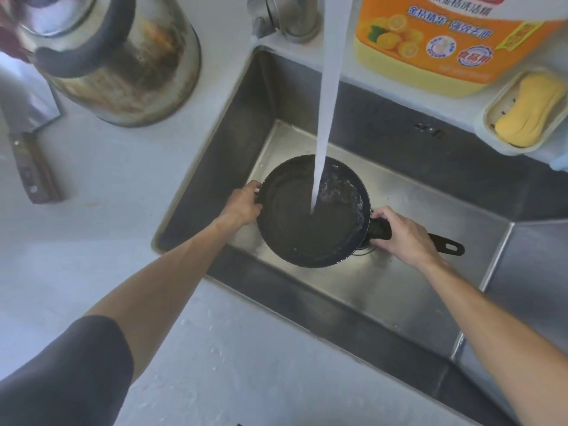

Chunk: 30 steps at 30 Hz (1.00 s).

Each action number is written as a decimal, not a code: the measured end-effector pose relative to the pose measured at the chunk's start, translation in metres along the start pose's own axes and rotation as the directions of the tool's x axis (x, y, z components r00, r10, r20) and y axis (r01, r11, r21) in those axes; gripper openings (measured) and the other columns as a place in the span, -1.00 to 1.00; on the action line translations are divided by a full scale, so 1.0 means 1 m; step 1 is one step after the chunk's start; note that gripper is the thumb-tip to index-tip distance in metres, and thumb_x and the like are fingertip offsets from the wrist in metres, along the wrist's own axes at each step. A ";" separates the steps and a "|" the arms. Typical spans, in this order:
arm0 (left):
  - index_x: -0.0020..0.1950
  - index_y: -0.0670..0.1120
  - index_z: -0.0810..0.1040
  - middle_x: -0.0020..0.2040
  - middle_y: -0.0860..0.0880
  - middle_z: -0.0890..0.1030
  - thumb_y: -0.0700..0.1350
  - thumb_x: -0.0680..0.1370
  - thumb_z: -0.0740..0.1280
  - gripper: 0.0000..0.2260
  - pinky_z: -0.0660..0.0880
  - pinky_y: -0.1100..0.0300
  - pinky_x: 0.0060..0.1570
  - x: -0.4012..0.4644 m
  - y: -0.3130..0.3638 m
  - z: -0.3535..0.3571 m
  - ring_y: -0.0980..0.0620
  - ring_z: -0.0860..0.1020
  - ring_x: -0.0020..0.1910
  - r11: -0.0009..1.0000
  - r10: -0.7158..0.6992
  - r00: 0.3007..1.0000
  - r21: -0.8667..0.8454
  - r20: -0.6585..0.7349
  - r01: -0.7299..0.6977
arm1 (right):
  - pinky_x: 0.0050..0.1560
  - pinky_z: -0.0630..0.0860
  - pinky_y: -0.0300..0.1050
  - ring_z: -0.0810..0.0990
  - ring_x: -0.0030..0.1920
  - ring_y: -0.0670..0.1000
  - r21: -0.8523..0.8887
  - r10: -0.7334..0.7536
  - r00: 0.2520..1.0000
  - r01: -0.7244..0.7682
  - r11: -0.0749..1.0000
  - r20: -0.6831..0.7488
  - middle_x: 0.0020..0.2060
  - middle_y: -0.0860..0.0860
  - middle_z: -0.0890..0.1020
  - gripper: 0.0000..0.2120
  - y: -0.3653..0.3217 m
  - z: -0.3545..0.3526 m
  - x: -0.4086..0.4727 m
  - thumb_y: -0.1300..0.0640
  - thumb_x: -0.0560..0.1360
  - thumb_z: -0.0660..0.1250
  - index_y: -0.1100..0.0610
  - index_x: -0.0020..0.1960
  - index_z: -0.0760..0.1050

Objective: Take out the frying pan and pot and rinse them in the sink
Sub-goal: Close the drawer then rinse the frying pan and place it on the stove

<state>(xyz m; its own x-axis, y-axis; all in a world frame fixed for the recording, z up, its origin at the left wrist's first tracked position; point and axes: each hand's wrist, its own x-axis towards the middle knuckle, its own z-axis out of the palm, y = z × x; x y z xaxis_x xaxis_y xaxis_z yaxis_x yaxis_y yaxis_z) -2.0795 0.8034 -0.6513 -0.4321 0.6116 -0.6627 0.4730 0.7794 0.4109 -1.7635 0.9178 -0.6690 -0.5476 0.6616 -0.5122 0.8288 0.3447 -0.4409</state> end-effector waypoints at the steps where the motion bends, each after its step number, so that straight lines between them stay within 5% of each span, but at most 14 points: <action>1: 0.37 -0.08 0.38 0.20 -0.16 0.59 -0.30 0.51 0.27 -0.57 0.45 0.17 0.15 0.001 0.000 0.000 -0.15 0.56 0.13 1.000 -0.007 1.000 0.010 -0.007 0.007 | -0.07 0.40 -0.04 0.59 0.11 0.09 0.001 0.002 1.000 -0.002 1.000 -0.013 0.16 -0.11 0.61 -0.55 0.000 0.000 0.001 0.08 0.35 0.50 -0.08 0.12 0.34; 7: 0.48 -0.03 0.24 0.31 -0.12 0.52 -0.13 0.53 0.31 -0.47 0.46 0.10 0.22 -0.009 0.015 -0.020 -0.08 0.53 0.22 0.997 0.051 0.999 0.052 0.014 -0.052 | -0.13 0.43 -0.08 0.62 0.03 0.08 -0.034 -0.033 0.999 0.033 0.999 0.007 0.11 -0.08 0.62 -0.54 -0.001 -0.006 0.003 0.07 0.36 0.50 -0.09 0.13 0.33; 9: 0.44 0.02 0.31 0.19 0.00 0.60 -0.03 0.54 0.30 -0.53 0.53 0.16 0.11 -0.022 0.033 -0.040 0.09 0.59 0.07 0.973 0.199 0.957 -0.072 -0.211 -0.218 | -0.15 0.46 -0.08 0.63 -0.03 0.04 -0.038 -0.033 0.999 0.033 0.999 0.015 0.06 -0.10 0.63 -0.54 -0.002 -0.006 0.002 0.07 0.37 0.49 -0.13 0.12 0.32; 11: 0.35 0.10 0.38 -0.04 0.20 0.62 0.03 0.52 0.30 -0.61 0.55 0.32 -0.06 -0.036 0.056 -0.066 0.28 0.58 -0.14 0.889 0.301 0.825 -0.173 -0.478 -0.424 | -0.13 0.50 -0.07 0.63 -0.05 0.02 -0.040 -0.029 0.999 0.030 0.999 0.023 0.04 -0.12 0.63 -0.54 -0.003 -0.006 0.002 0.07 0.37 0.49 -0.13 0.13 0.32; 14: 0.36 0.12 0.38 -0.16 0.23 0.59 0.02 0.52 0.32 -0.59 0.50 0.38 -0.17 -0.041 0.089 -0.104 0.24 0.56 -0.24 0.775 0.323 0.680 -0.228 -0.658 -0.589 | -0.13 0.47 -0.09 0.63 -0.01 0.01 -0.062 -0.008 0.999 0.011 0.998 0.041 0.07 -0.15 0.62 -0.55 -0.004 -0.008 0.003 0.06 0.37 0.47 -0.09 0.16 0.35; 21: 0.31 -0.07 0.51 0.05 -0.03 0.63 -0.11 0.58 0.23 -0.69 0.53 0.01 0.03 -0.021 0.124 -0.121 -0.01 0.58 -0.06 0.815 0.393 0.652 -0.083 -0.649 -0.574 | -0.17 0.40 -0.15 0.62 -0.02 -0.03 -0.064 -0.008 0.999 0.011 0.998 0.044 0.07 -0.21 0.62 -0.57 -0.004 -0.007 0.003 0.07 0.37 0.48 -0.10 0.13 0.35; 26: 0.24 -0.18 0.54 -0.09 -0.05 0.59 -0.24 0.54 0.23 -0.71 0.53 0.05 -0.08 -0.019 0.133 -0.111 -0.01 0.55 -0.17 0.815 0.444 0.581 0.039 -0.682 -0.578 | -0.15 0.46 -0.10 0.63 -0.03 0.02 -0.088 0.002 0.999 0.001 0.996 0.038 0.07 -0.16 0.63 -0.57 -0.004 -0.004 0.005 0.07 0.38 0.46 -0.09 0.14 0.33; 30: 0.36 -0.15 0.44 -0.09 -0.03 0.60 -0.22 0.51 0.25 -0.60 0.53 0.12 -0.06 -0.024 0.144 -0.118 0.01 0.57 -0.17 0.774 0.543 0.593 0.082 -0.594 -0.628 | -0.18 0.40 -0.11 0.62 -0.03 0.04 -0.094 -0.006 0.999 0.010 0.996 0.046 0.09 -0.13 0.61 -0.57 -0.005 -0.004 0.005 0.04 0.38 0.45 -0.08 0.13 0.30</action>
<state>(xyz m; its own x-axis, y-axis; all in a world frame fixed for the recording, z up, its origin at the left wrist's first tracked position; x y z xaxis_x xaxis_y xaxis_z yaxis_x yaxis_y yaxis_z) -2.0912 0.9164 -0.5024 -0.4555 0.8669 0.2027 0.7001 0.2081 0.6831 -1.7700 0.9222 -0.6664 -0.5571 0.6280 -0.5433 0.8304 0.4123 -0.3748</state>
